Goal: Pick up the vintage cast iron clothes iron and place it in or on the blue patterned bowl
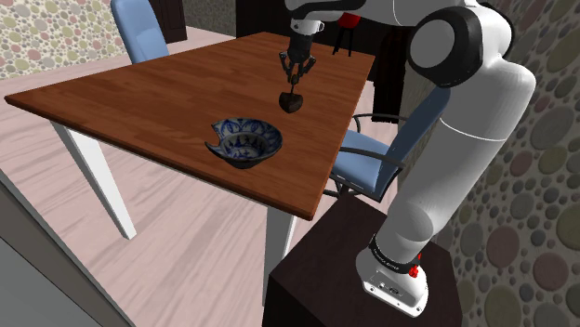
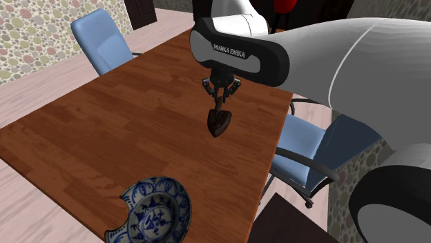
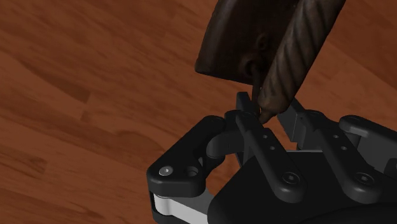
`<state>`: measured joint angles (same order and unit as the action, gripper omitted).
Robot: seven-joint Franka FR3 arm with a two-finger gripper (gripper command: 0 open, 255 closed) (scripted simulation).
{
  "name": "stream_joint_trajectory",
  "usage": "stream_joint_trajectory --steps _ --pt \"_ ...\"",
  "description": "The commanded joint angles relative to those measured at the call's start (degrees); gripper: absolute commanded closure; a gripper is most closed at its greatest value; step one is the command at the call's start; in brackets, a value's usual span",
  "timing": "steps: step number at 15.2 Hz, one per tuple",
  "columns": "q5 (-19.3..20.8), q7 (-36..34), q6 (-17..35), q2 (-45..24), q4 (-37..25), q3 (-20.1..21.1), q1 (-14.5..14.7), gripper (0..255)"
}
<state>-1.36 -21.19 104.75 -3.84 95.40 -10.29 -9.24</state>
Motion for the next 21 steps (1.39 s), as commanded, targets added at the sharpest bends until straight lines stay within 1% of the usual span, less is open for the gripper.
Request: stream_joint_trajectory --steps 1,2,10,21 --pt "0.00 0.00 -0.01 0.00 0.01 0.01 0.00 255" --pt "0.00 0.01 0.01 0.00 0.02 0.00 0.00 255" --pt "-0.15 0.04 -6.43 -0.89 -7.29 -0.07 -0.11 255" --pt "-0.77 0.27 -16.13 -3.98 -20.03 -0.27 -0.53 255"
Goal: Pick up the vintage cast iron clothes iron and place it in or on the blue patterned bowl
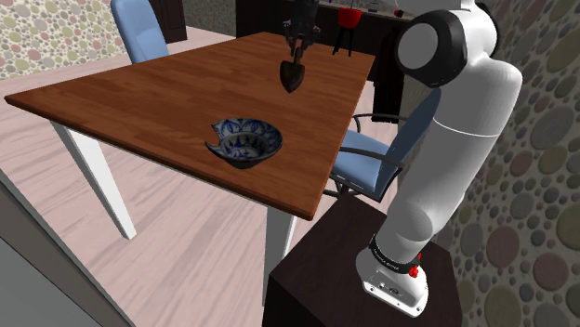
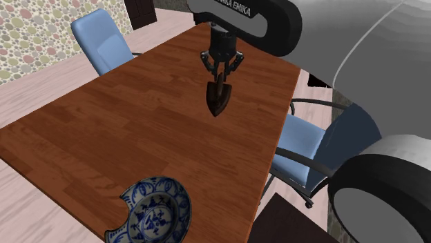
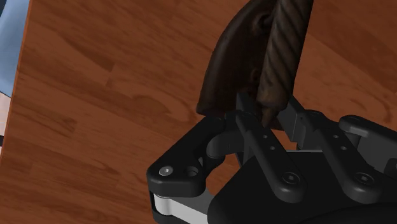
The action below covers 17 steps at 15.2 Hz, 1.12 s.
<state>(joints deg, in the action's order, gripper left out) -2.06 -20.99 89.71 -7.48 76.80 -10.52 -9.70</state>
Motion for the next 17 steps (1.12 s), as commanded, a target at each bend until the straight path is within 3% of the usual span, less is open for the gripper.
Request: stream_joint_trajectory --steps 1,10,17 --pt "-0.17 0.10 -2.05 -0.77 -2.80 -0.07 -0.14 255" --pt "-1.29 0.44 -11.07 -5.78 -16.75 -0.33 -1.06 255" --pt "1.91 -8.30 -9.32 5.34 -4.12 3.35 5.17 255"
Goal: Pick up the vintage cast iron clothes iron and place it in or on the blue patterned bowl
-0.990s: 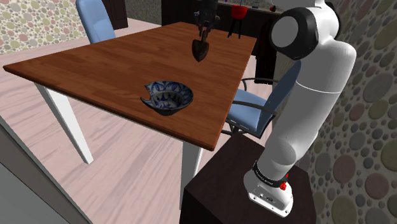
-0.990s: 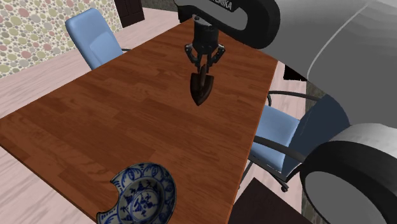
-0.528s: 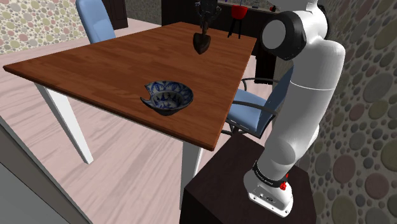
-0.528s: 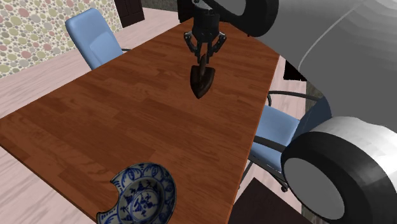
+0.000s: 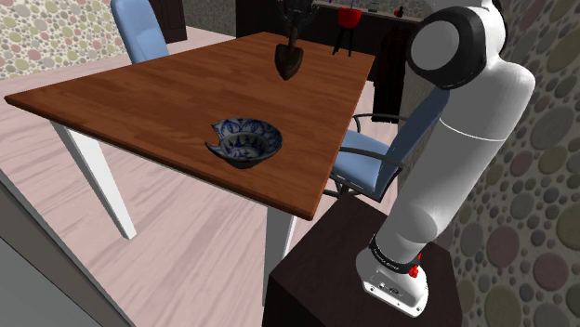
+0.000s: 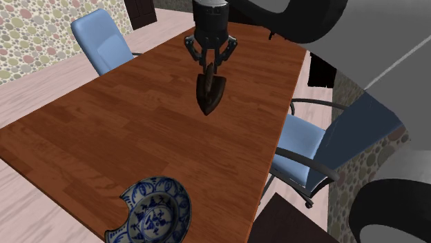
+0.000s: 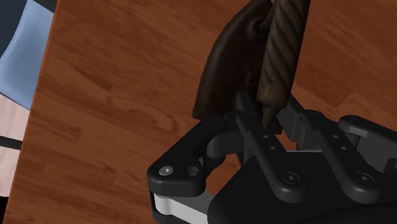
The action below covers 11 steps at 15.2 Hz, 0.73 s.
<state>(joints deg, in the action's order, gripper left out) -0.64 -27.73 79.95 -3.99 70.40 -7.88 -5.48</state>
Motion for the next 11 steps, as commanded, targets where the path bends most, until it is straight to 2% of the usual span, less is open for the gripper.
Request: stream_joint_trajectory --steps 1,11 --pt "0.79 -2.88 0.43 3.07 3.47 1.35 1.70 255" --pt "2.14 -16.42 -1.54 11.22 9.86 8.82 8.13 255"
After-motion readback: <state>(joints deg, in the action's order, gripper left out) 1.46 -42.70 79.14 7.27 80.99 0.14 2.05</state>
